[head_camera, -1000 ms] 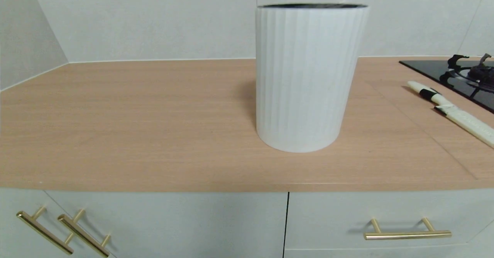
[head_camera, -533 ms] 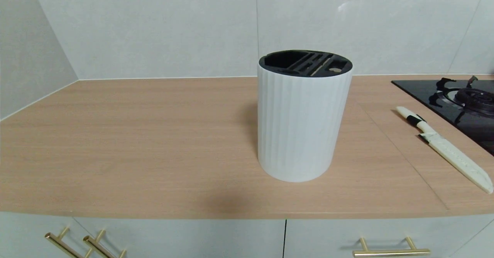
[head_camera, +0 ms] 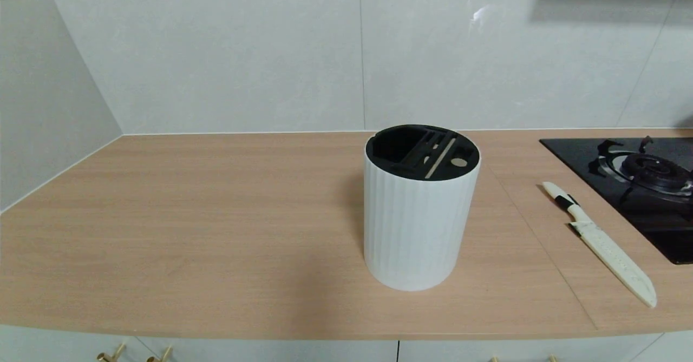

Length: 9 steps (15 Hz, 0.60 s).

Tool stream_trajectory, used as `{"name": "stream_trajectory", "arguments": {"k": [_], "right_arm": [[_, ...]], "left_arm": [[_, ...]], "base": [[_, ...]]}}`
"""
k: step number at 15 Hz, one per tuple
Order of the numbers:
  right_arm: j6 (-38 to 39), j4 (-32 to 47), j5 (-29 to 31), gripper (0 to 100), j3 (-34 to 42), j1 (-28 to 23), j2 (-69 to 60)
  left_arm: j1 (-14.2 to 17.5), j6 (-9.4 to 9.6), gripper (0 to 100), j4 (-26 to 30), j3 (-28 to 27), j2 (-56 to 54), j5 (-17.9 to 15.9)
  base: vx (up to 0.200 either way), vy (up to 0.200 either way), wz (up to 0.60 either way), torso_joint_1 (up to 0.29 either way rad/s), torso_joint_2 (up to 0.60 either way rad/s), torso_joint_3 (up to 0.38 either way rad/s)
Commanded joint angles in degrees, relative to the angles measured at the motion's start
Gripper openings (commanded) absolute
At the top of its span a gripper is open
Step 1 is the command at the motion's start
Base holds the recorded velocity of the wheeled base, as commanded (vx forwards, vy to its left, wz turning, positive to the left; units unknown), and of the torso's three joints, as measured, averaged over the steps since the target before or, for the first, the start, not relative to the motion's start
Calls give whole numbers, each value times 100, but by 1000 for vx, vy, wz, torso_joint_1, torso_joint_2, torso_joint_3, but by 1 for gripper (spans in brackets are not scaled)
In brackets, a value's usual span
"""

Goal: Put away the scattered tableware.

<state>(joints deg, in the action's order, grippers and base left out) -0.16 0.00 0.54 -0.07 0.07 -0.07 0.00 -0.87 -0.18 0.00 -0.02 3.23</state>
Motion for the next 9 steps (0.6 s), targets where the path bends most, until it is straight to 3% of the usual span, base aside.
{"name": "stream_trajectory", "arguments": {"k": [1,9], "right_arm": [[-2,0,-1,100,-1,1,7],[-2,0,-1,100,-1,1,7]], "left_arm": [[0,-1,100,1,0,2,2],[0,-1,100,1,0,2,2]], "base": [[0,0,0,203,-510,-300],[0,0,0,234,-544,-312]]}}
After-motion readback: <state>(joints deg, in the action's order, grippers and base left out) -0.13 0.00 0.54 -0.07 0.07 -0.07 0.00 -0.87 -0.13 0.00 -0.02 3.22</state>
